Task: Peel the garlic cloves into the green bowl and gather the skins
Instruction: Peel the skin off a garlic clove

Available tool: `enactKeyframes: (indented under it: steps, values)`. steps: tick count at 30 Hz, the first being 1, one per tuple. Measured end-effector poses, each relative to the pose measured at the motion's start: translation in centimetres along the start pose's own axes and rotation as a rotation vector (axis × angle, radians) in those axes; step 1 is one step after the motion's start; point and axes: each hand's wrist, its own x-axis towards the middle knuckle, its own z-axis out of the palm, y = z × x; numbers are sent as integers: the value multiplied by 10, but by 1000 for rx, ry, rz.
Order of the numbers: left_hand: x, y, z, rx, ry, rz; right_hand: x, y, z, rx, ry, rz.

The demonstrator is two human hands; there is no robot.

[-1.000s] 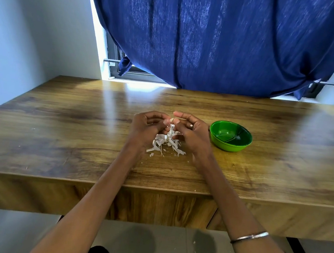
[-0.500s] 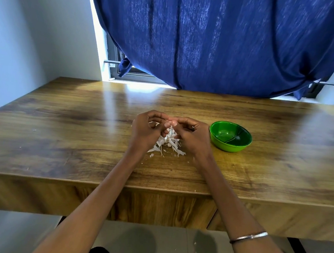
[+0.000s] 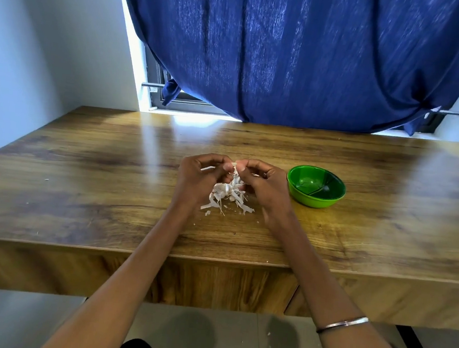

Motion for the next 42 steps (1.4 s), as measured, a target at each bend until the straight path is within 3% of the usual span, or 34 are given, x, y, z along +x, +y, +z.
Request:
enactKeyframes:
  steps: [6,11,14,19,24,31,38,42]
  values:
    - [-1,3,-1,-257,-85,-127,-1,-5,-1,254,-134,83]
    - [-1,3,-2,-224,-92,-134,-5,-11,0,342,-149,85]
    - [3,-2,-2,-26,-19,-46,-4,-10,-4,151,-60,-20]
    - [1,-7,-1,80,68,88,-3,-41,-46,-502,114,-297]
    - [2,-8,2,118,82,181,12,-59,-125,-1008,238,-130]
    - [-2,-3,4,18,12,161,29,-45,-141,-1123,101,-66]
    - [-1,-1,-2,-146,45,71,24,-58,-144,-1038,187,-158]
    - [-2,1,-2,-183,45,46,12,-54,-108,-907,74,-211]
